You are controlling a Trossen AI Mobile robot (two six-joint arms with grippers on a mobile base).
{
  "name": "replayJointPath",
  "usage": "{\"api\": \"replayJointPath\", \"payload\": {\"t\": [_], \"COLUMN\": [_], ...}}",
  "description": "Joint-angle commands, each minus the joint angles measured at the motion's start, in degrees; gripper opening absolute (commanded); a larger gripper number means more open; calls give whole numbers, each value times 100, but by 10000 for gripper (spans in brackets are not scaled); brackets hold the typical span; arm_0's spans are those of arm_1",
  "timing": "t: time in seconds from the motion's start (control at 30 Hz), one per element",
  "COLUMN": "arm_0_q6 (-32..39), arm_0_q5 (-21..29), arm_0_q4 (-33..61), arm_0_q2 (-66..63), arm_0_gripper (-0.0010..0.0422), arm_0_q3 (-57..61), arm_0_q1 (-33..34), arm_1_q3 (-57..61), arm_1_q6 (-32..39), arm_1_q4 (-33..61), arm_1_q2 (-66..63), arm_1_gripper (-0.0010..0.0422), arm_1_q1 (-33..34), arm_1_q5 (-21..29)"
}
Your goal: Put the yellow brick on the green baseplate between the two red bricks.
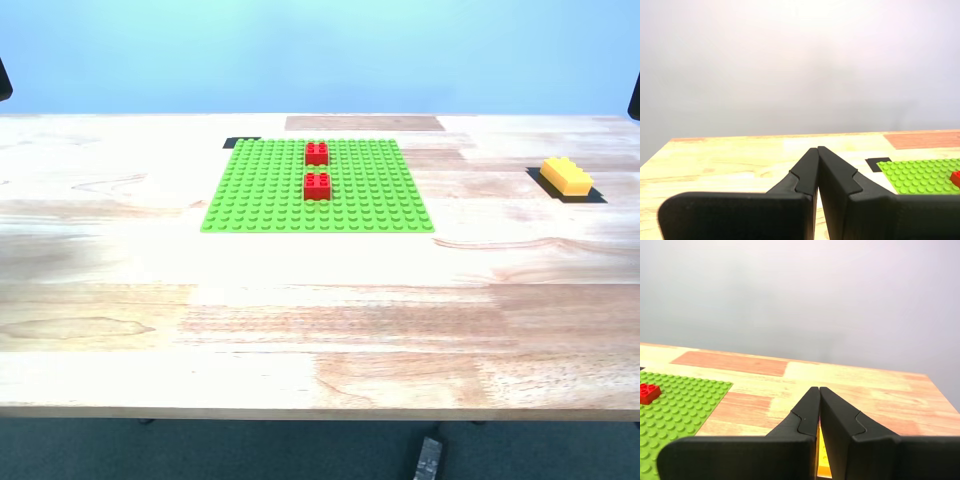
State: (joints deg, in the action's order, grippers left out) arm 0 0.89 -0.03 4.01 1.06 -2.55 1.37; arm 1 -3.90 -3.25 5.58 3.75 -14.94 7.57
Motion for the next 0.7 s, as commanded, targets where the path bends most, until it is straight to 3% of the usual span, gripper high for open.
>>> {"api": "replayJointPath", "payload": {"t": [0.03, 0.37, 0.53, 0.7], "arm_0_q6": [-413, -413, -422, -293], "arm_0_q5": [50, 87, 1123, 1211], "arm_0_q4": [-70, -24, -149, 361], "arm_0_q2": [0, 0, 0, 133], "arm_0_gripper": [0, 0, 0, 0], "arm_0_q3": [0, 0, -2, -535], "arm_0_q1": [0, 0, 0, 0], "arm_1_q3": [0, 0, 0, -278], "arm_1_q6": [369, 409, 411, 538], "arm_1_q4": [-35, 2, -7, 90], "arm_1_q2": [0, 0, 0, 116], "arm_1_gripper": [0, 0, 0, 0], "arm_1_q1": [0, 0, 0, 2], "arm_1_q5": [15, 13, -286, -254]}}
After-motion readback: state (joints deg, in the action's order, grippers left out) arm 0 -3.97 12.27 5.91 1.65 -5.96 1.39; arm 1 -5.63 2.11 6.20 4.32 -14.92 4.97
